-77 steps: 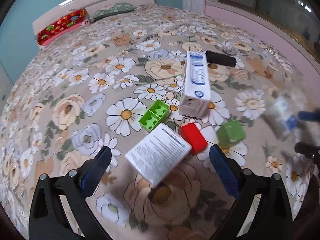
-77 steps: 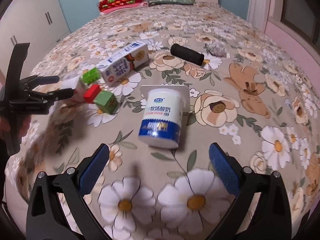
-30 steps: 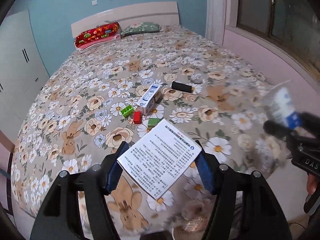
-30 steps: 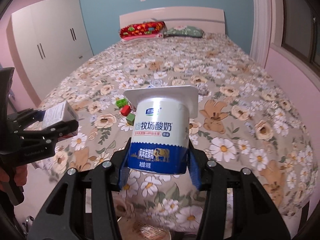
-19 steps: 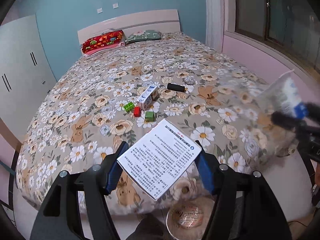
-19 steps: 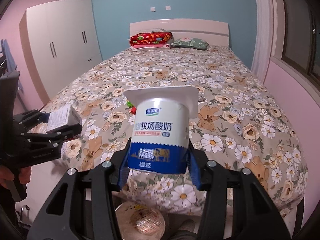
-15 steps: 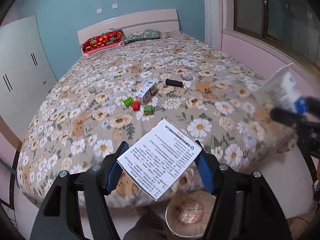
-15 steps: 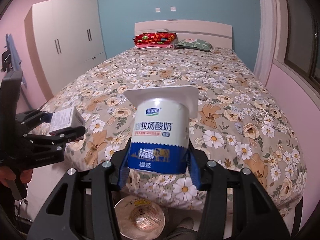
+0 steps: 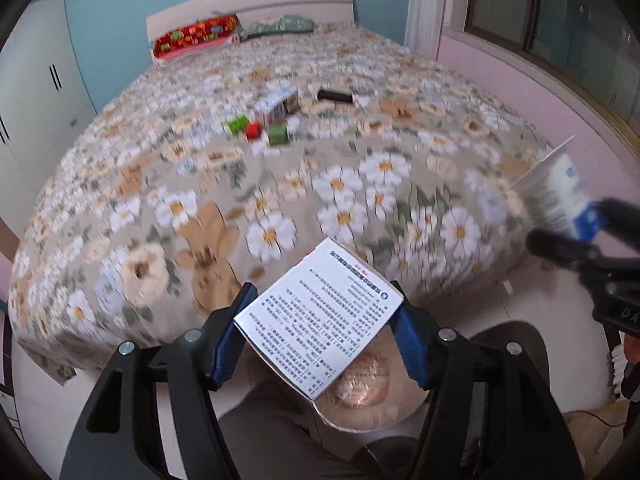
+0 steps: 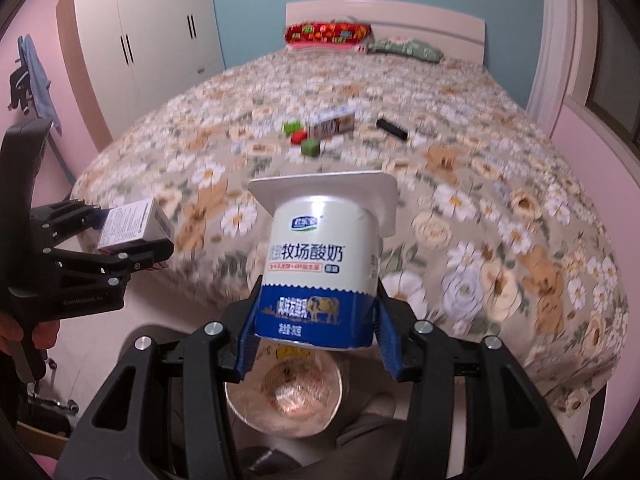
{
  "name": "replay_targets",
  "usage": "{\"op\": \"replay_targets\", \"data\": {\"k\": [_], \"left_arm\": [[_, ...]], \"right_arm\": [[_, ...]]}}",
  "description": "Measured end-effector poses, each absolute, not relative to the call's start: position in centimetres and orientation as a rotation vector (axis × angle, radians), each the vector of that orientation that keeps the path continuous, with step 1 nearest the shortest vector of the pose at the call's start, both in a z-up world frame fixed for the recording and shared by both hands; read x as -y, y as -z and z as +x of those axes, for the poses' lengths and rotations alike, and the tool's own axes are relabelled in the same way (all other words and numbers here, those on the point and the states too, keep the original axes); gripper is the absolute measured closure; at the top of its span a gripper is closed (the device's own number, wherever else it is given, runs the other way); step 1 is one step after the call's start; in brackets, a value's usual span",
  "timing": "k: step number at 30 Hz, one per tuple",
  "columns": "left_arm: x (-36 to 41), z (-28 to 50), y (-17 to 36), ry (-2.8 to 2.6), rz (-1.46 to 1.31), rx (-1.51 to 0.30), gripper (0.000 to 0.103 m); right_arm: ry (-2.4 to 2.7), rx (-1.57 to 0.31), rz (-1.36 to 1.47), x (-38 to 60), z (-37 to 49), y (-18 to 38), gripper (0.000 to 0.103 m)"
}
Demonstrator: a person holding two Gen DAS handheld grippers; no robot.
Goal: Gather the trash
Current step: 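Carry the leaflet and yogurt cup with both tools over the trash bin, then open both tools to drop the leaflet and yogurt cup into the bin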
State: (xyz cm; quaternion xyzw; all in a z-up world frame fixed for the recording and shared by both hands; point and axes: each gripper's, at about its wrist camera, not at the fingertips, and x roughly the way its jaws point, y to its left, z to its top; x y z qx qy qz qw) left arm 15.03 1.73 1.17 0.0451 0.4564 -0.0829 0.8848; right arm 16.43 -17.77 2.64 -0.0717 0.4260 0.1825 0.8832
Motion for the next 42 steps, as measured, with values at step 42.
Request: {"op": "replay_targets", "data": {"k": [42], "left_arm": [[1.6,17.4,32.6,0.226,-0.006,-1.603,0.036]], "right_arm": [[-0.364,-1.693,-0.123,14.9,17.1,34.3,0.053]]}}
